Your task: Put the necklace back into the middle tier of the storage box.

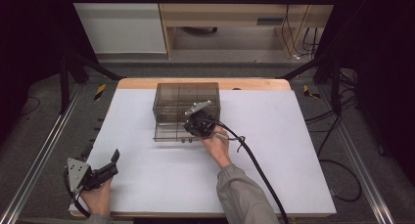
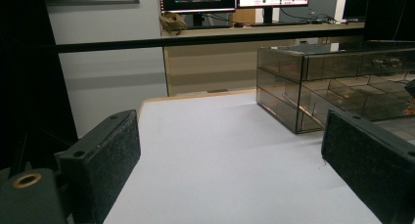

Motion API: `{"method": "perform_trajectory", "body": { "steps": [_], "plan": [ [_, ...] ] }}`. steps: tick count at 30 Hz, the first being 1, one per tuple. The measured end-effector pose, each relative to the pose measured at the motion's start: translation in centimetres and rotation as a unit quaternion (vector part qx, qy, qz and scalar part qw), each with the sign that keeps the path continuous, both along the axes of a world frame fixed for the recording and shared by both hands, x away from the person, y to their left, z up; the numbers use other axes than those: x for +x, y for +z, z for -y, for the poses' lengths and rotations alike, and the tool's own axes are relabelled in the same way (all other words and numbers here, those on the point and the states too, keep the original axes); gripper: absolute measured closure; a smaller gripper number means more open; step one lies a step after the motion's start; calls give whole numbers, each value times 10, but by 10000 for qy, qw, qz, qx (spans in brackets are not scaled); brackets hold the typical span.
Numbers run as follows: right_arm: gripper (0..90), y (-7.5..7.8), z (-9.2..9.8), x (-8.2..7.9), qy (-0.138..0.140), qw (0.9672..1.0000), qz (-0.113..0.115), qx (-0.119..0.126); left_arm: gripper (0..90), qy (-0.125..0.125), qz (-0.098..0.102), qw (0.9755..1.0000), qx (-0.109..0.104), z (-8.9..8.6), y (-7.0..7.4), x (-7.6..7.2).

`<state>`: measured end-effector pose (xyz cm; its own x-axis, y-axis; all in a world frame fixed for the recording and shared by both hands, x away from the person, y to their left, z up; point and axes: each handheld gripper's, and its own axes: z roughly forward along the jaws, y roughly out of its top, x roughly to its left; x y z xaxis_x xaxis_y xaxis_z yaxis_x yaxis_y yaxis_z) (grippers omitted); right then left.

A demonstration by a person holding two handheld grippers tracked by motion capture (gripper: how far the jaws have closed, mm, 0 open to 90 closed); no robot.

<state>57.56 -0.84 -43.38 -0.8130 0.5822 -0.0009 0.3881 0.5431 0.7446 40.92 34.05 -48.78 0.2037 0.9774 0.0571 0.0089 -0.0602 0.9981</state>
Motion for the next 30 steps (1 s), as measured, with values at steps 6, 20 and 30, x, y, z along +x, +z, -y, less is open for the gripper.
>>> {"method": "perform_trajectory", "body": {
  "steps": [6,20,30],
  "plan": [
    [864,-3,-1,1,-24,10000,-32,0,73,-1,-1,10000,0,0,0,0],
    [862,-5,-1,3,-55,10000,-69,12,72,-3,-6,10000,2,0,0,0],
    [857,-7,-1,3,-70,10000,-55,-3,72,-4,-9,10000,1,0,0,0]
  ]
}}
